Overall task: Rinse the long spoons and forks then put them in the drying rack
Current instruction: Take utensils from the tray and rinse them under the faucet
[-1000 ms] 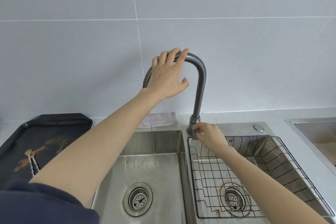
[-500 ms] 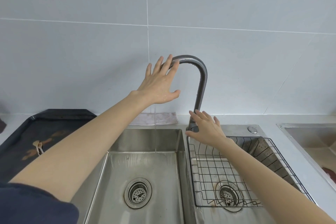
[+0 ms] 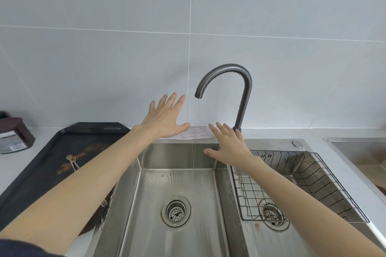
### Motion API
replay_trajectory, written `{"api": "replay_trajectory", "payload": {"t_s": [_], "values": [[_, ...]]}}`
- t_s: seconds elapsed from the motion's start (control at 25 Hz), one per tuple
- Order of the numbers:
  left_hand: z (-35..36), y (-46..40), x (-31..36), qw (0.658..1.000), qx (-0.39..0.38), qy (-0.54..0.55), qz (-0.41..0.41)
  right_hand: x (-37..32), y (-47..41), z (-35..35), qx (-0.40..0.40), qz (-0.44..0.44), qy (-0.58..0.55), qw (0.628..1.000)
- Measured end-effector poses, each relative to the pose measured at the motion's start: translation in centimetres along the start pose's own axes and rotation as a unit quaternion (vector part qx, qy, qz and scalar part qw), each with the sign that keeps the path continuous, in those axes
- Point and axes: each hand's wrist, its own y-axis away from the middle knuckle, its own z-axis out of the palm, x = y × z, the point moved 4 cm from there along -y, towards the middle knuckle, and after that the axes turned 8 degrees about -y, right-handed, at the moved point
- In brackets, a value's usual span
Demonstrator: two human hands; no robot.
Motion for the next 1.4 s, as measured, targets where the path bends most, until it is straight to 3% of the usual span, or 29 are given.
{"api": "replay_trajectory", "payload": {"t_s": [0.84, 1.16, 1.4], "values": [[9.7, 7.3, -14.8, 0.993, -0.094, 0.025, -0.067, -12.8, -2.6, 11.1, -0.077, -0.028, -0.05, 0.995], [15.1, 8.9, -19.7, 0.972, -0.13, 0.114, -0.158, -18.6, -3.2, 18.8, -0.168, -0.05, -0.076, 0.982], [19.3, 11.2, -21.9, 0.933, -0.161, 0.164, -0.278, -21.2, -3.5, 22.3, -0.199, -0.018, -0.116, 0.973]]}}
